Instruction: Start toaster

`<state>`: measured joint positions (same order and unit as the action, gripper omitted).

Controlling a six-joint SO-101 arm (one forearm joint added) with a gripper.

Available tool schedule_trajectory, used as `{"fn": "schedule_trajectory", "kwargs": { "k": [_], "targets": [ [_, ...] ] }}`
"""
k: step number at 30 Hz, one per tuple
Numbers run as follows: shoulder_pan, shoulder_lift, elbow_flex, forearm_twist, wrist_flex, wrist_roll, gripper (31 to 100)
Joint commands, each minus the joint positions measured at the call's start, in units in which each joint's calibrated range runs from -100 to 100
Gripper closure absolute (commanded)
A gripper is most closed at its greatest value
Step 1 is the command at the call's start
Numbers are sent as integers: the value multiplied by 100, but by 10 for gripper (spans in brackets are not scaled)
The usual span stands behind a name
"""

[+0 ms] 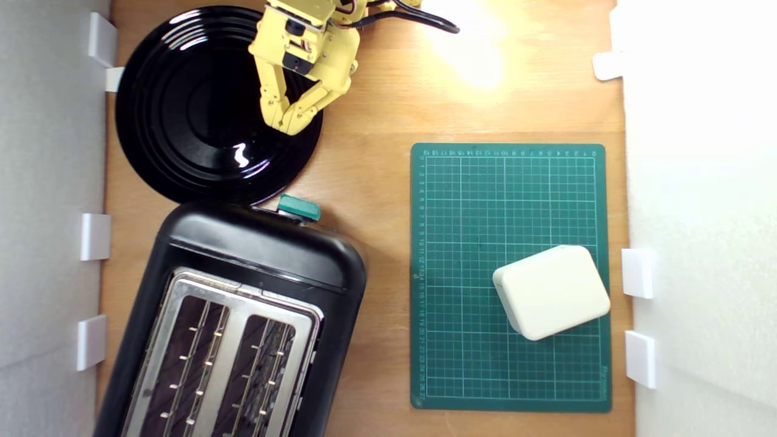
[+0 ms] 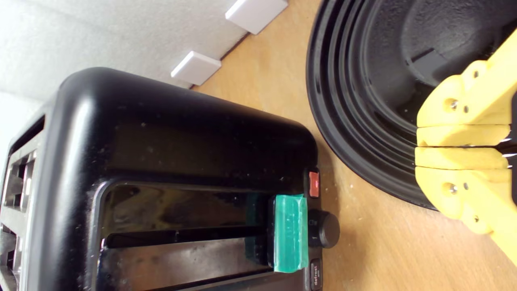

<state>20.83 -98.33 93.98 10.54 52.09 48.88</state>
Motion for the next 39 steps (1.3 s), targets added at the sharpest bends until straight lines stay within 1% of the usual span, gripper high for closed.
{"fn": "schedule_trajectory", "kwargs": {
  "k": [1, 4, 10, 13, 16, 18, 19, 22, 25, 27, 33, 39],
  "targets": [
    [-163, -92, -34, 6, -14, -99, 989],
    [-377, -92, 3, 15, -14, -209, 989],
    [-1147, -92, 94, 15, 3, -388, 989],
    [-1424, -92, 230, 15, -5, -508, 989],
    [-1631, -92, 602, 156, -65, -671, 989],
    [-1655, -92, 566, 90, -74, -755, 989],
    [-1750, -92, 575, 90, -65, -838, 989],
    [-2266, -92, 575, 43, -31, -990, 989],
    [-2686, -92, 575, -163, -22, -1184, 989],
    [-2893, -92, 575, -257, -22, -1342, 989],
    [-3234, -92, 575, -248, -22, -1908, 989],
    [-3258, -92, 575, -266, 149, -2212, 989]
  ]
}}
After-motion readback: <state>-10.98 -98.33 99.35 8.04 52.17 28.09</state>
